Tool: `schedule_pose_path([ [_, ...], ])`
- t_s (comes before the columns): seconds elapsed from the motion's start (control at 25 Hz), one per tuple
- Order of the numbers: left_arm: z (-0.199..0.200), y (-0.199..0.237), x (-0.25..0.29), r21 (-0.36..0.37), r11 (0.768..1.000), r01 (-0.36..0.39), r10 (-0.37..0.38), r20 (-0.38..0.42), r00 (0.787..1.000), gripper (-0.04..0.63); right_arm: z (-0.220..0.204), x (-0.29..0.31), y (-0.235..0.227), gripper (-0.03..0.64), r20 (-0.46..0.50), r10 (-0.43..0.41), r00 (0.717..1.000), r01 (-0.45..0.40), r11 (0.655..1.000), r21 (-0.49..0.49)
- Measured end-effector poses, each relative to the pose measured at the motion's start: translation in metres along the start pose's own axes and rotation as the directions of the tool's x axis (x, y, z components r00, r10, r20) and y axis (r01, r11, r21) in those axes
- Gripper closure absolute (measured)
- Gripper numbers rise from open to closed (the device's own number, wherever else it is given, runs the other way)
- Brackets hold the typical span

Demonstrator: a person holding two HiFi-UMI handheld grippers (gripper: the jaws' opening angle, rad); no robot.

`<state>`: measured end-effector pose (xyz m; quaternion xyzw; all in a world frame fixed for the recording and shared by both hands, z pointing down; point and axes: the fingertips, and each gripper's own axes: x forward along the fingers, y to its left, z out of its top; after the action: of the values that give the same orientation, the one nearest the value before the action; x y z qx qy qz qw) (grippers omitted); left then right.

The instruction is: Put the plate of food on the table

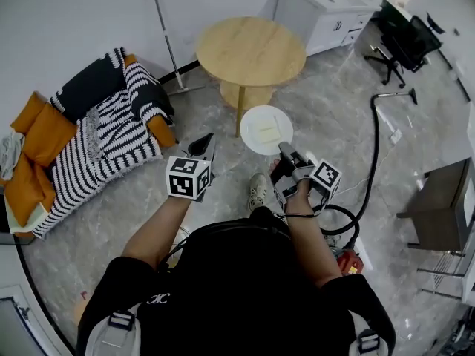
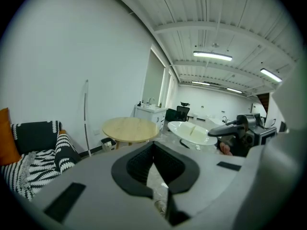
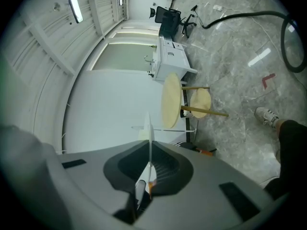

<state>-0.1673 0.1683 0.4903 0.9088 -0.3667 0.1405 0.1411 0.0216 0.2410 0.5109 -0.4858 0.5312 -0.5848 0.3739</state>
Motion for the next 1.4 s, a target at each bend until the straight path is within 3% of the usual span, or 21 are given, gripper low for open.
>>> schedule_pose_path([
  [0.28,0.011,0.019,0.048,-0.008,1.0,-0.009,0.009,-0.017,1.0,0.586,0.034,0.042,-0.004,0.594,-0.018,0.003,1.0,-0.003,1.0,0.019],
  [0.64,0.043,0.028,0.134,-0.025,1.0,-0.018,0.017,-0.032,0.999,0.586,0.101,0.104,0.017,0.594,-0.078,0.046,0.996,-0.049,0.998,-0.038],
  [1.08,0.108,0.038,0.251,-0.025,1.0,-0.011,0.011,-0.024,1.0,0.586,0.197,0.19,0.031,0.594,-0.153,0.022,0.988,-0.03,0.998,-0.054],
  [1.4,0.114,0.046,0.284,-0.039,0.997,-0.063,0.063,-0.007,0.998,0.586,0.224,0.221,0.024,0.594,-0.219,0.029,0.975,-0.054,0.993,-0.109],
])
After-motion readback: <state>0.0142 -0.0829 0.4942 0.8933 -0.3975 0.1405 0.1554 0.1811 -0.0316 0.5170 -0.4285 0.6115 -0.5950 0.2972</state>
